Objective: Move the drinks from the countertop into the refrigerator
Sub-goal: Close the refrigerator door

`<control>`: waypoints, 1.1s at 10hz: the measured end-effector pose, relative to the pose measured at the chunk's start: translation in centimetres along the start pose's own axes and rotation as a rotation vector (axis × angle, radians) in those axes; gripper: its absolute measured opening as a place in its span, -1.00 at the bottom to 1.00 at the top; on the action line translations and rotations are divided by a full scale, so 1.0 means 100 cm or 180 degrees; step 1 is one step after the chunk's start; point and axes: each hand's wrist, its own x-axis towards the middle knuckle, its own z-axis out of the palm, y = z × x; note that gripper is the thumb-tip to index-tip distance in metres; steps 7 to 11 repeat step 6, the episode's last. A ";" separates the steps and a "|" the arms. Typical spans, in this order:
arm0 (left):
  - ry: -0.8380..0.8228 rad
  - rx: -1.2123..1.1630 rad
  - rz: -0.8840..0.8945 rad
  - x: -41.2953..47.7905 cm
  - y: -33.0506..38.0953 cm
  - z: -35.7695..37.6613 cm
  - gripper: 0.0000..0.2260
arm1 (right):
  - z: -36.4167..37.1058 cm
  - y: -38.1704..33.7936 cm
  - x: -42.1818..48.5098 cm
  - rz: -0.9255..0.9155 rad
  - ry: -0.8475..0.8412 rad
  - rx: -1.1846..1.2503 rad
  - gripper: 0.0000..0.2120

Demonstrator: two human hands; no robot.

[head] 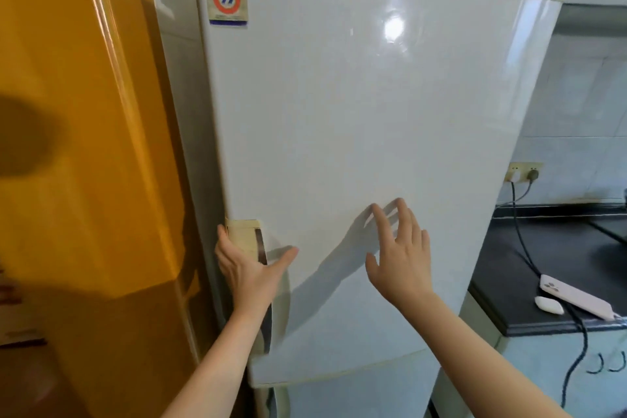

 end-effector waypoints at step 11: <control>-0.0079 0.0182 -0.0055 0.055 -0.026 0.029 0.15 | 0.012 0.013 0.035 -0.0439 0.0496 0.1272 -0.47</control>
